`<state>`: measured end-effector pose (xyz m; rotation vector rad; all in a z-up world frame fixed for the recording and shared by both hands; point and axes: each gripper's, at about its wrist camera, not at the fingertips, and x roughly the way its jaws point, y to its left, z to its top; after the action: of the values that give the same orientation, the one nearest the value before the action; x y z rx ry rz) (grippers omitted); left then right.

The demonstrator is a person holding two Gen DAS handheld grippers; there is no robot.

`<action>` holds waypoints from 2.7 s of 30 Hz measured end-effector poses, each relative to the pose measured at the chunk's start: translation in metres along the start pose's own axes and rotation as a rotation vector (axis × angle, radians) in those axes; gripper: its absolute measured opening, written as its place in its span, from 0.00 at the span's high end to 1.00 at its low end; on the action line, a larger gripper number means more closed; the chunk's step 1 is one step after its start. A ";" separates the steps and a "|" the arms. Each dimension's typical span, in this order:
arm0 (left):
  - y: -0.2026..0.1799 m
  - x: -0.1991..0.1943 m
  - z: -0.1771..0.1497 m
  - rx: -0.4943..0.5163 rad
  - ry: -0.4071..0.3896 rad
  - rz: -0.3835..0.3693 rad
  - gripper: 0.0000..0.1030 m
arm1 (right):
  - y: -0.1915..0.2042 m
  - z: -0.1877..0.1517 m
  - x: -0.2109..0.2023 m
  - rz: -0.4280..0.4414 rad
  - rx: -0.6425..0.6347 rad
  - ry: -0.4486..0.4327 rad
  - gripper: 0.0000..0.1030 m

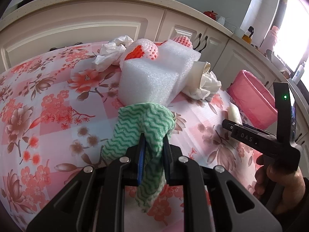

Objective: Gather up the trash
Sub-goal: 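Grasp the green zigzag cloth with left tool while right tool grasps white wrapped roll, then carry cloth and roll over the pink bin and open both tools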

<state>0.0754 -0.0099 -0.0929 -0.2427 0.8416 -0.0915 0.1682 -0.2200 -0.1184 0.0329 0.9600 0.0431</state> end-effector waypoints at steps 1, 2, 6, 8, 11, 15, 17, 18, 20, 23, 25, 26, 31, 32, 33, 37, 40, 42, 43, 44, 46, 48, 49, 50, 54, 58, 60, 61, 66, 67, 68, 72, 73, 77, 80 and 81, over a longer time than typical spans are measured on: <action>-0.002 0.000 0.000 0.004 0.001 -0.004 0.84 | 0.000 -0.001 -0.001 0.012 -0.006 -0.002 0.55; -0.003 0.000 0.000 0.008 0.002 -0.007 0.84 | -0.001 -0.001 -0.002 0.021 -0.012 -0.004 0.56; -0.014 -0.001 0.001 0.033 0.002 -0.024 0.85 | -0.007 -0.003 -0.008 0.055 -0.010 -0.018 0.62; -0.020 -0.002 0.002 0.046 -0.003 -0.035 0.84 | -0.011 -0.004 -0.011 0.070 -0.003 -0.030 0.62; -0.028 -0.004 0.004 0.065 -0.012 -0.045 0.84 | -0.017 -0.004 -0.018 0.080 0.002 -0.051 0.62; -0.036 -0.007 0.009 0.079 -0.030 -0.053 0.84 | -0.021 0.000 -0.031 0.086 0.000 -0.094 0.62; -0.039 -0.009 0.013 0.083 -0.037 -0.058 0.85 | -0.021 0.002 -0.037 0.081 -0.009 -0.121 0.62; -0.042 -0.009 0.015 0.086 -0.041 -0.058 0.85 | -0.021 0.004 -0.038 0.084 -0.010 -0.125 0.62; -0.045 -0.010 0.018 0.088 -0.046 -0.061 0.85 | -0.023 0.005 -0.042 0.090 -0.009 -0.139 0.62; -0.050 -0.011 0.024 0.098 -0.055 -0.067 0.84 | -0.025 0.011 -0.048 0.087 -0.013 -0.171 0.62; -0.055 -0.013 0.028 0.105 -0.064 -0.070 0.85 | -0.027 0.013 -0.053 0.085 -0.014 -0.185 0.62; -0.057 -0.013 0.030 0.108 -0.067 -0.072 0.85 | -0.028 0.015 -0.055 0.083 -0.014 -0.195 0.62; -0.070 -0.013 0.045 0.122 -0.089 -0.083 0.85 | -0.040 0.023 -0.069 0.071 -0.005 -0.239 0.62; -0.073 -0.013 0.049 0.125 -0.094 -0.086 0.85 | -0.044 0.026 -0.071 0.067 -0.003 -0.248 0.62; -0.078 -0.012 0.054 0.130 -0.101 -0.090 0.84 | -0.048 0.029 -0.074 0.061 0.000 -0.260 0.62; -0.098 -0.008 0.075 0.155 -0.123 -0.113 0.84 | -0.066 0.042 -0.083 0.035 0.014 -0.298 0.62; -0.116 -0.005 0.092 0.179 -0.144 -0.136 0.84 | -0.083 0.052 -0.090 0.005 0.026 -0.331 0.62; -0.131 -0.003 0.103 0.197 -0.156 -0.154 0.84 | -0.096 0.060 -0.093 -0.011 0.042 -0.350 0.62; -0.140 -0.001 0.108 0.209 -0.161 -0.164 0.85 | -0.102 0.064 -0.094 -0.020 0.048 -0.358 0.62; -0.149 0.000 0.114 0.221 -0.167 -0.177 0.84 | -0.108 0.067 -0.095 -0.029 0.053 -0.366 0.62; -0.168 0.005 0.125 0.240 -0.174 -0.200 0.85 | -0.122 0.073 -0.097 -0.046 0.064 -0.378 0.62; -0.188 0.009 0.133 0.265 -0.179 -0.224 0.85 | -0.135 0.080 -0.097 -0.055 0.077 -0.381 0.62; -0.197 0.012 0.137 0.275 -0.180 -0.235 0.84 | -0.141 0.082 -0.097 -0.059 0.081 -0.382 0.62; -0.207 0.015 0.141 0.285 -0.180 -0.249 0.84 | -0.147 0.084 -0.096 -0.066 0.086 -0.384 0.62; -0.240 0.027 0.150 0.310 -0.171 -0.292 0.84 | -0.168 0.091 -0.093 -0.091 0.106 -0.386 0.62; -0.266 0.039 0.155 0.332 -0.159 -0.328 0.84 | -0.187 0.096 -0.090 -0.113 0.112 -0.390 0.62; -0.278 0.045 0.157 0.338 -0.150 -0.349 0.84 | -0.195 0.099 -0.087 -0.119 0.117 -0.387 0.62; -0.281 0.048 0.157 0.341 -0.146 -0.355 0.84 | -0.198 0.100 -0.085 -0.118 0.119 -0.385 0.62; -0.297 0.065 0.159 0.329 -0.110 -0.393 0.84 | -0.209 0.103 -0.081 -0.127 0.129 -0.384 0.62; -0.299 0.067 0.159 0.329 -0.105 -0.405 0.84 | -0.211 0.103 -0.081 -0.129 0.129 -0.387 0.62; -0.303 0.069 0.159 0.330 -0.101 -0.415 0.84 | -0.213 0.103 -0.080 -0.133 0.131 -0.388 0.62; -0.312 0.075 0.159 0.340 -0.093 -0.438 0.84 | -0.220 0.102 -0.079 -0.130 0.150 -0.391 0.61; -0.314 0.076 0.160 0.339 -0.091 -0.442 0.84 | -0.221 0.102 -0.079 -0.128 0.152 -0.392 0.61; -0.319 0.080 0.162 0.345 -0.082 -0.456 0.84 | -0.226 0.102 -0.078 -0.130 0.158 -0.389 0.60; -0.322 0.084 0.163 0.355 -0.074 -0.462 0.80 | -0.229 0.102 -0.077 -0.130 0.167 -0.387 0.55; -0.323 0.086 0.164 0.354 -0.073 -0.465 0.73 | -0.230 0.102 -0.077 -0.129 0.170 -0.386 0.53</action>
<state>0.2596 -0.3085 0.0298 -0.1024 0.6700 -0.6570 0.2133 -0.4545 -0.0080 0.1312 0.5763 -0.1599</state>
